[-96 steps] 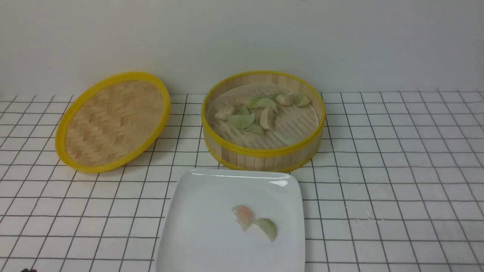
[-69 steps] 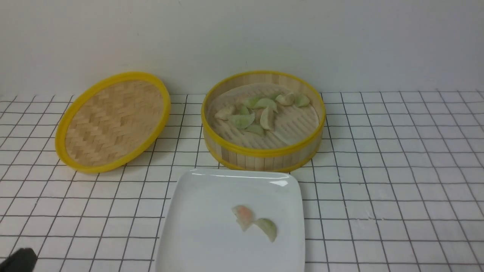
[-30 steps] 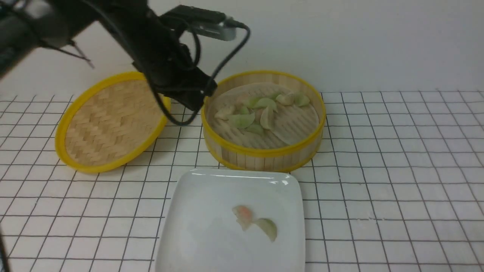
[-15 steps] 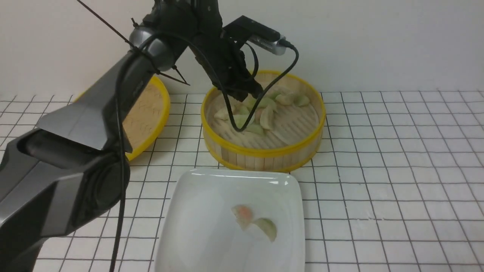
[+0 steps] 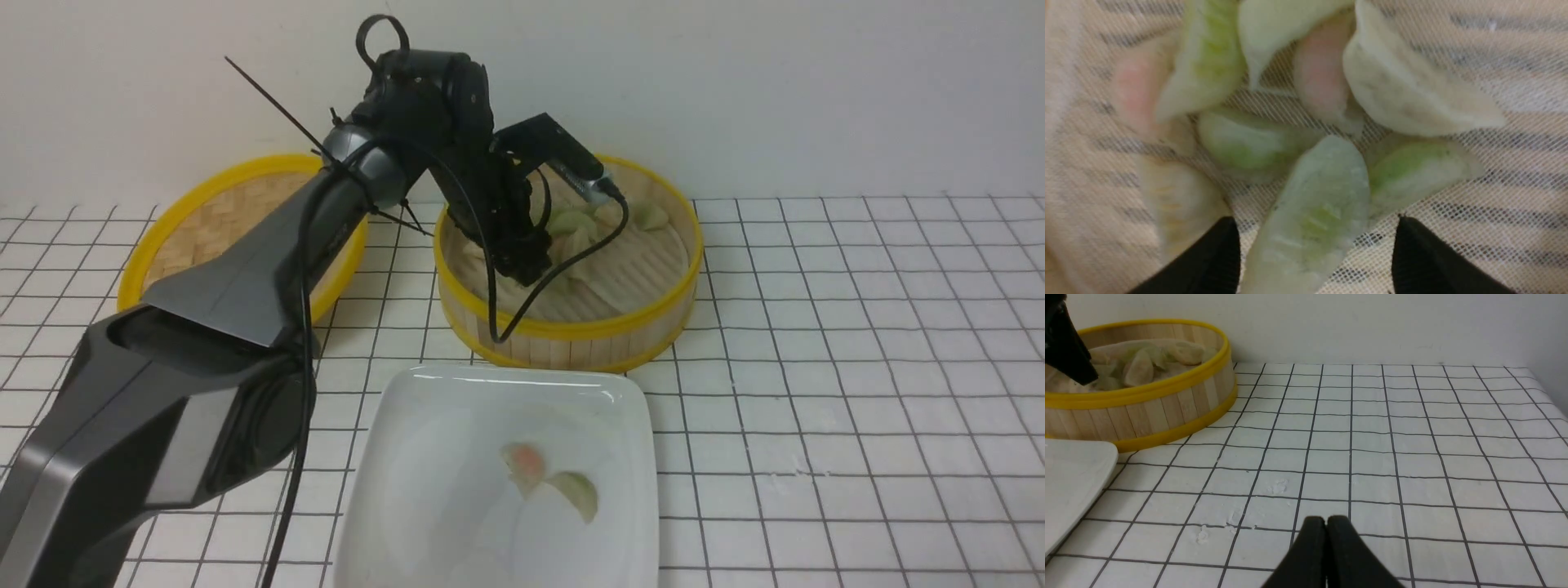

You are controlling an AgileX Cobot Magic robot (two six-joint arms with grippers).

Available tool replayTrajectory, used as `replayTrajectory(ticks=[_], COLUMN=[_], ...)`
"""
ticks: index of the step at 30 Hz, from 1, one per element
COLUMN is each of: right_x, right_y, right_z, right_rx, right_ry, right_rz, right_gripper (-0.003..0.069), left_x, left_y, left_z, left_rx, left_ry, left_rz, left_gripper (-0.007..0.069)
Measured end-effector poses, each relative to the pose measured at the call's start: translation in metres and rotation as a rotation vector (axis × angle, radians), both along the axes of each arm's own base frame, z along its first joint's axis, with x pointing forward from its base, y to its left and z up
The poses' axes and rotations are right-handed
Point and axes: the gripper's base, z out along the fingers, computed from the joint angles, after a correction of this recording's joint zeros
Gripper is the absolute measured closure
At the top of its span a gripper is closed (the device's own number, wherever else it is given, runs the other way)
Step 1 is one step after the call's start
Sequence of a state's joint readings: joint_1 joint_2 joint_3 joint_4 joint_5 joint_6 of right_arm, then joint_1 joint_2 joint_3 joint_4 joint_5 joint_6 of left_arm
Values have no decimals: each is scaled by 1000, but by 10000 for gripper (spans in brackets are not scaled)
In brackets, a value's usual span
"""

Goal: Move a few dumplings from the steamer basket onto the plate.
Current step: Use the left arm to grab a dumpling from the steamer, then use the left arm to put the dumpling into the plate

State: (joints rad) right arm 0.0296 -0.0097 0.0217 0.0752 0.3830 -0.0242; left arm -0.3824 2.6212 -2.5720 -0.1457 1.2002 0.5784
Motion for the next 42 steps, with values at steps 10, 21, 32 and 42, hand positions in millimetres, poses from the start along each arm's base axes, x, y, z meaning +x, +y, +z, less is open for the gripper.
replayTrajectory(ticks=[10, 21, 32, 42], right_x=[0, 0, 0, 0], right_y=[0, 0, 0, 0], right_z=[0, 0, 0, 0], right_rx=[0, 0, 0, 0], right_ry=[0, 0, 0, 0], right_rz=[0, 0, 0, 0], right_gripper=[669, 669, 669, 669], left_x=[-6, -56, -166, -165], left_y=[-8, -2, 22, 21], left_z=[1, 148, 86, 26], left_rx=[89, -101, -23, 54], left_ry=[-4, -137, 370, 481], left_rz=[38, 234, 281, 322], left_gripper=[385, 385, 385, 246])
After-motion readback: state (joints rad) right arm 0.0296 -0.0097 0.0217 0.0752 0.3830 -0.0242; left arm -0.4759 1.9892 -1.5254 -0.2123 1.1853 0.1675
